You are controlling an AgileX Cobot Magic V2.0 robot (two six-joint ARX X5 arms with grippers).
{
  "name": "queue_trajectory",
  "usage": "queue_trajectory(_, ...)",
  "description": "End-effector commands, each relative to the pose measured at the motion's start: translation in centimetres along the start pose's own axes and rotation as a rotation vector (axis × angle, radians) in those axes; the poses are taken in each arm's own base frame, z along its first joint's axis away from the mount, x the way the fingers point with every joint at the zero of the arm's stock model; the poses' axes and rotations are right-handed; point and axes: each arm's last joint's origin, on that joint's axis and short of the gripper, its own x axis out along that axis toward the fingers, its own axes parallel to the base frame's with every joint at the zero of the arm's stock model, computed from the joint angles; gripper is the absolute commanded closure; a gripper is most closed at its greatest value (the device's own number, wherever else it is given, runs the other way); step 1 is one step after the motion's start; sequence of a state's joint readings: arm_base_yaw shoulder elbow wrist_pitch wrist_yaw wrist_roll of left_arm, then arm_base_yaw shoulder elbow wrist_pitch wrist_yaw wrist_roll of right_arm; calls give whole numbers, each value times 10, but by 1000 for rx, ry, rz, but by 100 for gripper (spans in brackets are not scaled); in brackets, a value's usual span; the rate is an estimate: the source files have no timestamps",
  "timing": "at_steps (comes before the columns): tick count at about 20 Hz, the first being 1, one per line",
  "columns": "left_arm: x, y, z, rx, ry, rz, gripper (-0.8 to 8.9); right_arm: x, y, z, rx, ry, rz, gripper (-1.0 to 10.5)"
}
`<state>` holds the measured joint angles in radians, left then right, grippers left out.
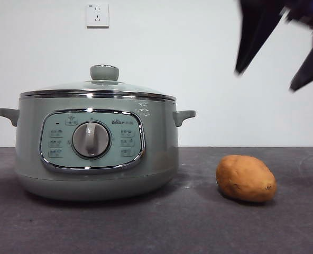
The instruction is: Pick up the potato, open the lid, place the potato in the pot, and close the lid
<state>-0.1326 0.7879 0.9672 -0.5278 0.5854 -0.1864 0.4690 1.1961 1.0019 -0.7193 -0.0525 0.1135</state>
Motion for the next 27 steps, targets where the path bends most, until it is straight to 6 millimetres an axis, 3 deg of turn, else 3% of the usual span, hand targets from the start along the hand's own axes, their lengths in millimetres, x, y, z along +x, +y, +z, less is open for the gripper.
queue_trajectory(1,1,-5,1,-1,-6,-20,415,26,8,2,-14,60,-44,416)
queue_trajectory(9,4,-18,5,49,-34,-28,416,108,10,0,-13,197,-54,421)
queue_trajectory(12,3,-22,9,62,-51,-19,417,128,9,-5,-12,244,-60,515)
queue_trajectory(14,3,-23,10,64,-56,-11,417,135,8,-8,-4,264,-65,518)
queue_trajectory(15,3,-23,9,64,-54,-14,417,136,8,-8,3,270,-67,577)
queue_trajectory(18,3,-23,9,63,-54,-13,417,136,8,-8,3,270,-68,937)
queue_trajectory(23,3,-23,9,63,-52,-12,417,122,9,-5,2,250,-63,958)
queue_trajectory(27,12,-17,9,89,-34,36,418,77,10,-3,3,209,-58,958)
